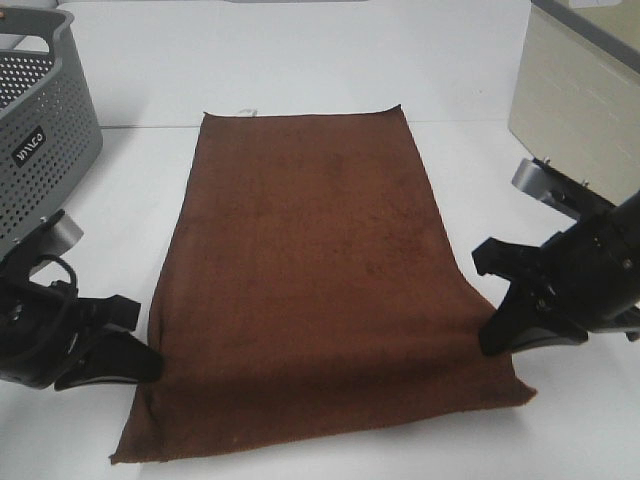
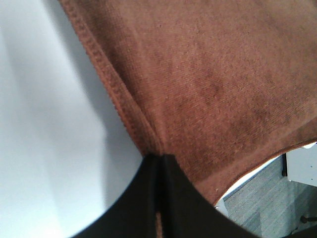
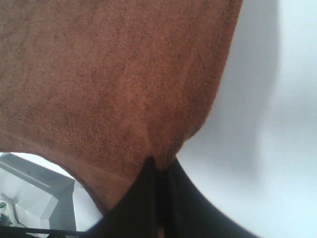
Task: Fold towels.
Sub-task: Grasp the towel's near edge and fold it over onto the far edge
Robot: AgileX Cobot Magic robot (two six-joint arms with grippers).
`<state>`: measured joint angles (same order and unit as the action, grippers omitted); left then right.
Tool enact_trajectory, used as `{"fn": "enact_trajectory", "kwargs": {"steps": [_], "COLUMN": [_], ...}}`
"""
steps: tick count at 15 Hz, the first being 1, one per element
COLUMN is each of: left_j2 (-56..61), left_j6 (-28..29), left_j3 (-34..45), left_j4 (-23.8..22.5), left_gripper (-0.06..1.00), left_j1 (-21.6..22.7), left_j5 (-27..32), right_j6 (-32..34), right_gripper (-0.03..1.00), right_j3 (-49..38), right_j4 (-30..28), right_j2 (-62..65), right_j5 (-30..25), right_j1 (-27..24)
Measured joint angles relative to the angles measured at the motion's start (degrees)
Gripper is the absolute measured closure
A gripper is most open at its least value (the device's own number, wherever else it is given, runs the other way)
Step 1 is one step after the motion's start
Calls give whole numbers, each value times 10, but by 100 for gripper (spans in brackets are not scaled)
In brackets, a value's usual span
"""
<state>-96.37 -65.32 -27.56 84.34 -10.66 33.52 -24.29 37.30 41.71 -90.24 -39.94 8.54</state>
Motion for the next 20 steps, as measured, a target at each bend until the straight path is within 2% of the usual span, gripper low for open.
{"fn": "enact_trajectory", "kwargs": {"steps": [5,7,10,13,15,17,20], "left_j2": [118,127,116,60,10,-55,-134], "left_j6": [26,61,83,154,213,286,366], "left_j3": [97,99,72,-23,-113,-241,-387], "left_j4": [0,-1,-11,-68,-119,-190,-245], "left_gripper": [94,94,94,94,94,94,94], "left_j1": [-1,-1,-1,-1,-1,-1,13], "left_j5": [3,4,4,5,10,13,15], "right_j6": [-1,-11,-17,-17,-15,-4,35], "right_gripper": [97,97,97,97,97,97,97], "right_j3": [-105,-103,-72,33,110,219,353], "right_j4": [15,18,18,18,18,9,-27], "right_j2": [36,36,35,13,-34,-99,-182], "right_j5": [-3,-2,-2,-6,-28,-52,-71], "right_j1": [0,0,0,0,0,0,0]}}
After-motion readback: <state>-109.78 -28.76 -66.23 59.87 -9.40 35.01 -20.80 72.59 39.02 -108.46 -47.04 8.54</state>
